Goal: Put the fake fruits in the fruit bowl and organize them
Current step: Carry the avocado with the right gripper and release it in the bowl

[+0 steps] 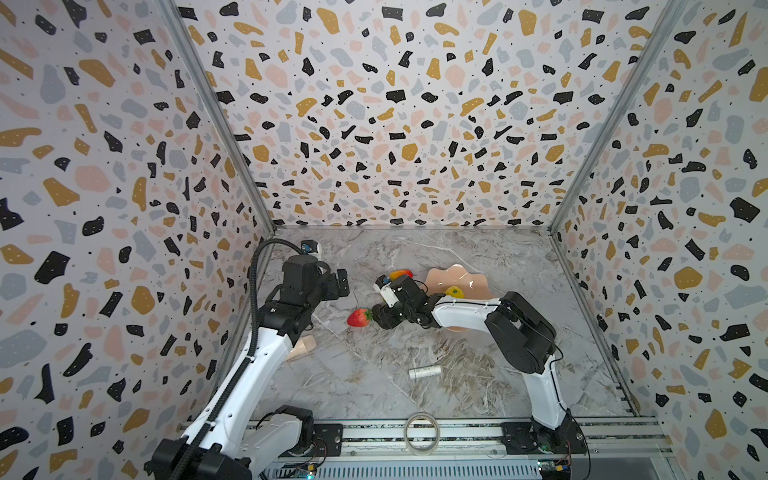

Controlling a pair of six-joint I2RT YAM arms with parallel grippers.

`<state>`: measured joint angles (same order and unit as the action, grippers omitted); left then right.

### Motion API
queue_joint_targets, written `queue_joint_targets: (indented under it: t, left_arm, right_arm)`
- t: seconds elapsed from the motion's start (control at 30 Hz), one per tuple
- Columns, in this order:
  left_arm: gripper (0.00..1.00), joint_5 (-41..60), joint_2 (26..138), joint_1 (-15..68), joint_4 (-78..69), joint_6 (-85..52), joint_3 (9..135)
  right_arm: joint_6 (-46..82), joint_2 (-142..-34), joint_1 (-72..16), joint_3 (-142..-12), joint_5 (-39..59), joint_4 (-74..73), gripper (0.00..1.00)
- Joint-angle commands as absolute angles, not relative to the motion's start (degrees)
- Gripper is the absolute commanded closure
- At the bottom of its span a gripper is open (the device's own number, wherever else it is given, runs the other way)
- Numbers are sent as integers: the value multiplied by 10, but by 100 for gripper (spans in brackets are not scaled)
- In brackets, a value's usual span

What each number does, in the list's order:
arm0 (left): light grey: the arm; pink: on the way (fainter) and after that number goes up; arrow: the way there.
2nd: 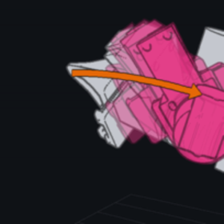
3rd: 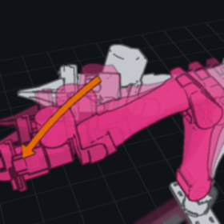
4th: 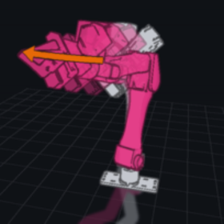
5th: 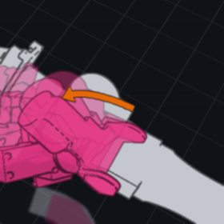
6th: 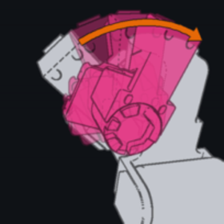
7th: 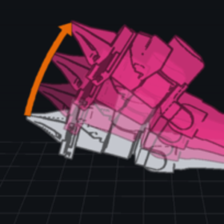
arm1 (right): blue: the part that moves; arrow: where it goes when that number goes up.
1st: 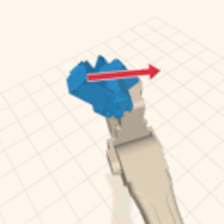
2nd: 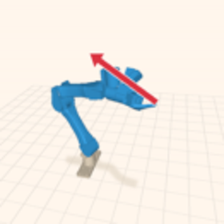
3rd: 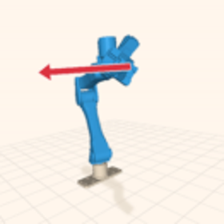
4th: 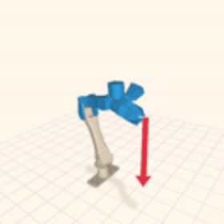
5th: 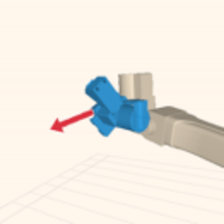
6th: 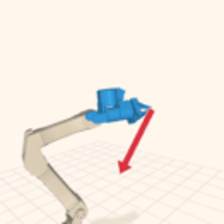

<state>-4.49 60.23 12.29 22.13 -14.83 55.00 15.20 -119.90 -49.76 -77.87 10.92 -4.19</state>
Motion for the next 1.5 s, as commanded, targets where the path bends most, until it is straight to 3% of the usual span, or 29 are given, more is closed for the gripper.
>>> queue_joint_targets:
  t: [0.0,0.27,0.53,0.77,1.03,1.47]
  left_arm:
    - [0,-42,597,126,202,-146,540]
    - [0,-40,597,126,202,-147,537]
    - [0,-37,595,126,195,-150,533]
    - [0,-29,606,126,189,-151,538]
    - [0,-26,607,127,186,-155,540]
    - [0,-25,614,130,179,-156,539]
  right_arm:
    - [146,-1190,-497,-785,103,-22,52]
    - [110,-1083,-484,-755,134,-33,65]
    - [72,-943,-397,-675,130,-12,71]
    - [76,-913,-338,-586,103,-20,73]
    - [85,-953,-331,-555,98,-48,73]
    - [73,-964,-331,-560,61,-36,45]
